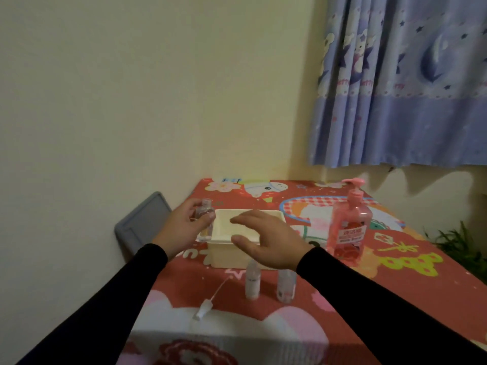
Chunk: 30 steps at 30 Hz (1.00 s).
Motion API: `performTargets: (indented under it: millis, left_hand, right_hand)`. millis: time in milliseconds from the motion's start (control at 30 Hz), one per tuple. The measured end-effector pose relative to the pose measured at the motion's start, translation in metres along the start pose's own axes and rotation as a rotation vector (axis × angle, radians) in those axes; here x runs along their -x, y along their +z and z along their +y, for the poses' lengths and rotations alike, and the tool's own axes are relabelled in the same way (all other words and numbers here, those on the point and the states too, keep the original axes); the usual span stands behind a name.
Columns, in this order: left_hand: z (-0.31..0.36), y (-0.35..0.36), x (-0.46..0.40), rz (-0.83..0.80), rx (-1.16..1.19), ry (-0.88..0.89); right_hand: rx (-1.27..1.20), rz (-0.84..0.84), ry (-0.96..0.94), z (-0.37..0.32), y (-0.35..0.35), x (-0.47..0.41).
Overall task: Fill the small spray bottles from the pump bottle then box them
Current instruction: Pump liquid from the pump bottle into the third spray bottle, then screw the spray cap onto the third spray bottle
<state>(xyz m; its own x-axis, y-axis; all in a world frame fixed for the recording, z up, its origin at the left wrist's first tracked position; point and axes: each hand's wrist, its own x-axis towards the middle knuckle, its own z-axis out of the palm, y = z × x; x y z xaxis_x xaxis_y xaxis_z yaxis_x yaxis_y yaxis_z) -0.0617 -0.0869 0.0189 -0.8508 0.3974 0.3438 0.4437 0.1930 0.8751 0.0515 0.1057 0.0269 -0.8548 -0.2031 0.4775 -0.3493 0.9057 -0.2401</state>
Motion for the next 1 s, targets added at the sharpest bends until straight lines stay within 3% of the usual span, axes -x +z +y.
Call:
performTargets:
  millis: [133, 533, 833, 1000]
  left_hand:
    - [-0.007, -0.018, 0.010, 0.026, -0.014, -0.023]
    - [-0.031, -0.036, 0.033, 0.042, -0.061, -0.081]
    - [-0.039, -0.038, 0.037, 0.014, -0.092, -0.133]
    - [-0.042, -0.035, 0.034, 0.011, -0.092, -0.136]
  right_hand:
    - [-0.054, -0.132, -0.127, -0.020, 0.047, -0.002]
    - [0.153, -0.528, -0.311, -0.017, 0.137, 0.003]
    - [0.218, -0.527, -0.420, -0.019, 0.147, 0.004]
    - [0.158, -0.375, -0.419, -0.017, 0.143, 0.000]
